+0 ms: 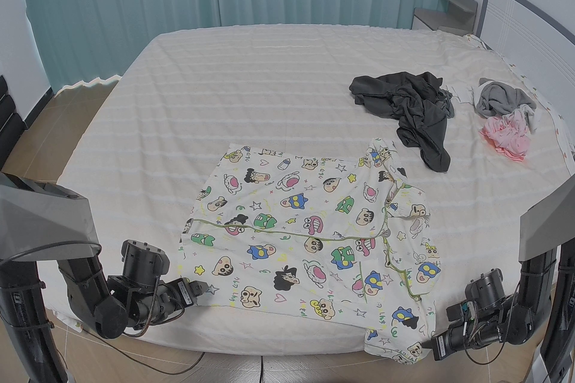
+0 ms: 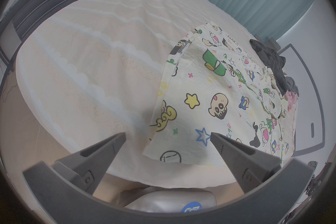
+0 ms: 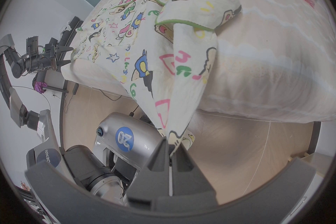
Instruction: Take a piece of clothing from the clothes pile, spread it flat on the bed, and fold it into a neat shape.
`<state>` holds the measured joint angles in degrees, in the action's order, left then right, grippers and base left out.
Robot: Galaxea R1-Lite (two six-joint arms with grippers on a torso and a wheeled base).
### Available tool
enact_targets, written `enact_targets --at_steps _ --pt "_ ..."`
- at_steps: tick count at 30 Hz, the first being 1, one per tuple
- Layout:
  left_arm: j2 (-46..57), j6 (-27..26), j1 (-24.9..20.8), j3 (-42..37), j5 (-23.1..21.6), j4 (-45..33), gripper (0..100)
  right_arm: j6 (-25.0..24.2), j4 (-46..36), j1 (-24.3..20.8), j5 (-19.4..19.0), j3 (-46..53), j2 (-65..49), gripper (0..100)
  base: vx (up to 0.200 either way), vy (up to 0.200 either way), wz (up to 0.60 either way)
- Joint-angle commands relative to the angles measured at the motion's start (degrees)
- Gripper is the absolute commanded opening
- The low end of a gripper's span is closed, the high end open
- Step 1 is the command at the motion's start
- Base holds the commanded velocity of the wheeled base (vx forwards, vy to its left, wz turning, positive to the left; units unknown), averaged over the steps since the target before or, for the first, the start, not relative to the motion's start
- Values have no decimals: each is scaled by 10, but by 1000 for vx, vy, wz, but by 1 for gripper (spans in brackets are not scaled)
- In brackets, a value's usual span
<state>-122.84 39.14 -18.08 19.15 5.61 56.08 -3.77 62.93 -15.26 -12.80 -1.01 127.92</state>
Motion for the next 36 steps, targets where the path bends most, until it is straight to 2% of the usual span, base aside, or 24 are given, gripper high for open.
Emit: enact_targets --at_steps 1,8,9,23,29,36 --pt "-17 0 -2 7 0 1 100 1 1 -5 -1 10 -1 0 0 0 0" --pt "-20 1 -15 21 0 -4 100 -1 4 -3 -3 10 0 0 0 0 0" --pt "-20 1 -20 22 0 -17 0 -1 4 -3 -3 10 0 0 0 0 0" --pt "3 -1 -18 15 3 -70 0 -1 0 -4 -3 10 -3 0 0 0 0" --pt "55 -9 -19 15 3 -171 0 2 -23 -13 -2 10 -26 0 0 0 0" --pt "85 -16 -20 15 3 -250 0 3 -58 -17 -1 10 -39 0 0 0 0"
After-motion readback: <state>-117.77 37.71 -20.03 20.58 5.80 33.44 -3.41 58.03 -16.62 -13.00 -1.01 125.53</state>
